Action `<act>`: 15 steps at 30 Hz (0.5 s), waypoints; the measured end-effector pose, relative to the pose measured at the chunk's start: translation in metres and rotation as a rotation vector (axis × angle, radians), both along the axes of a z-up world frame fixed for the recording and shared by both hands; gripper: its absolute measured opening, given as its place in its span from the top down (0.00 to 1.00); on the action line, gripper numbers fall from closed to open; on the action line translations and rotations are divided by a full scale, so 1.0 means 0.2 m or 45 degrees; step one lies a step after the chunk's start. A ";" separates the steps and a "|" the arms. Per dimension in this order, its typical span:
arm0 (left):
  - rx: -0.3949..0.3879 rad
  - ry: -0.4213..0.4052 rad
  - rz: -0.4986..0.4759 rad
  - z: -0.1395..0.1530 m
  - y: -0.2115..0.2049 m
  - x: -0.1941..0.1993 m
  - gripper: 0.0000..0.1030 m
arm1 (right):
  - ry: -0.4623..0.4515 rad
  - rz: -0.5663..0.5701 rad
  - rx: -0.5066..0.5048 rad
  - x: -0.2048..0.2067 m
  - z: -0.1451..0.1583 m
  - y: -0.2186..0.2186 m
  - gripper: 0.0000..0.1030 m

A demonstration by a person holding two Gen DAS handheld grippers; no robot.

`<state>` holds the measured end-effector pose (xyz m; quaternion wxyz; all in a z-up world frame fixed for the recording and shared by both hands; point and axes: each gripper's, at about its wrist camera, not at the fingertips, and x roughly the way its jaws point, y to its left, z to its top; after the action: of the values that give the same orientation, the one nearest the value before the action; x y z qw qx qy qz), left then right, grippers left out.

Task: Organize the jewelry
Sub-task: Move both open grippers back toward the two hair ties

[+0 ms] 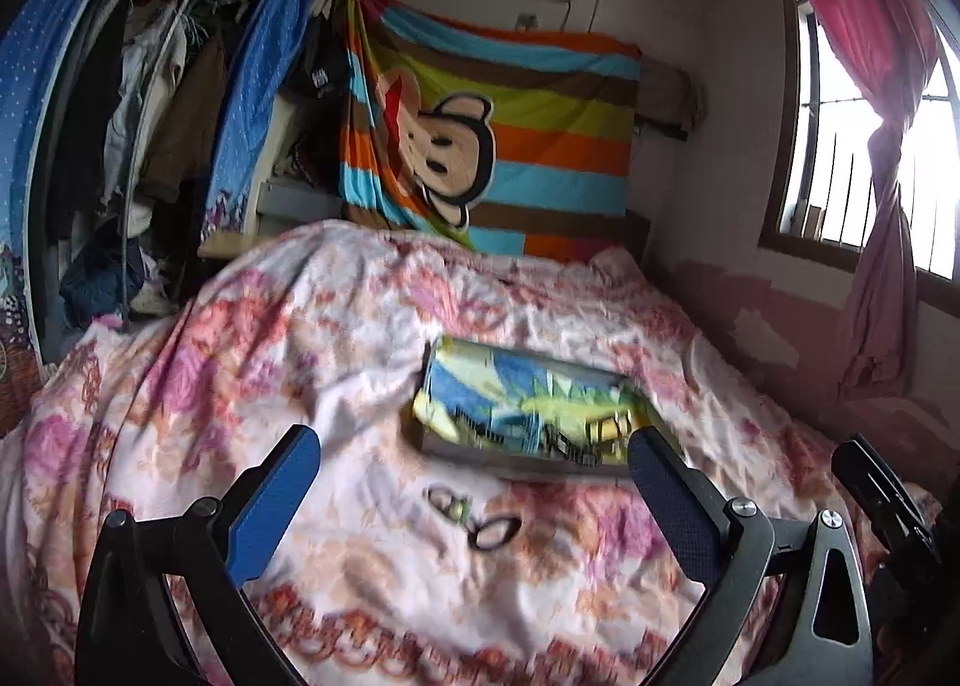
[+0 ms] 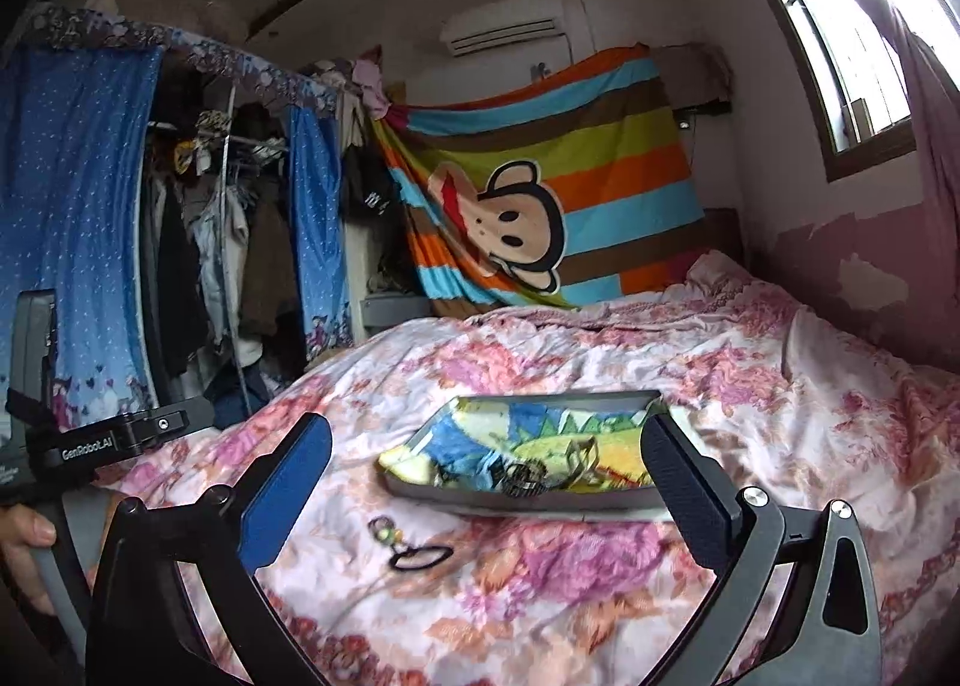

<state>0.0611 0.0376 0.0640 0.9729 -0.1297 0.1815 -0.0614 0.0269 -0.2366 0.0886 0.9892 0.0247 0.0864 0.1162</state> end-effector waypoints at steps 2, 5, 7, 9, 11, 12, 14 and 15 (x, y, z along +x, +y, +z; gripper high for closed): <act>0.012 0.067 -0.011 -0.06 0.03 -0.03 0.00 | 0.039 0.021 -0.024 -0.04 -0.05 0.01 0.01; 0.036 0.118 -0.019 -0.15 0.05 -0.10 0.00 | 0.101 0.041 -0.047 -0.07 -0.13 0.02 0.02; 0.036 0.156 -0.018 -0.21 0.05 -0.11 0.00 | 0.144 0.056 -0.070 -0.05 -0.19 0.04 0.02; 0.017 0.210 -0.055 -0.26 0.05 -0.10 0.00 | 0.175 0.055 -0.102 -0.04 -0.23 0.05 0.02; 0.024 0.255 -0.075 -0.30 0.04 -0.08 0.00 | 0.209 0.055 -0.129 -0.01 -0.28 0.06 0.02; 0.034 0.269 -0.077 -0.32 0.04 -0.07 0.00 | 0.232 0.052 -0.139 0.00 -0.30 0.06 0.02; 0.050 0.302 -0.067 -0.35 0.03 -0.06 0.00 | 0.282 0.048 -0.148 0.03 -0.34 0.06 0.02; 0.051 0.323 -0.060 -0.37 0.04 -0.05 0.00 | 0.315 0.049 -0.152 0.04 -0.36 0.05 0.02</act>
<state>0.0514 0.0447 -0.0099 0.9427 -0.1128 0.3073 -0.0639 0.0353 -0.2257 0.0164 0.9682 -0.0216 0.2149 0.1260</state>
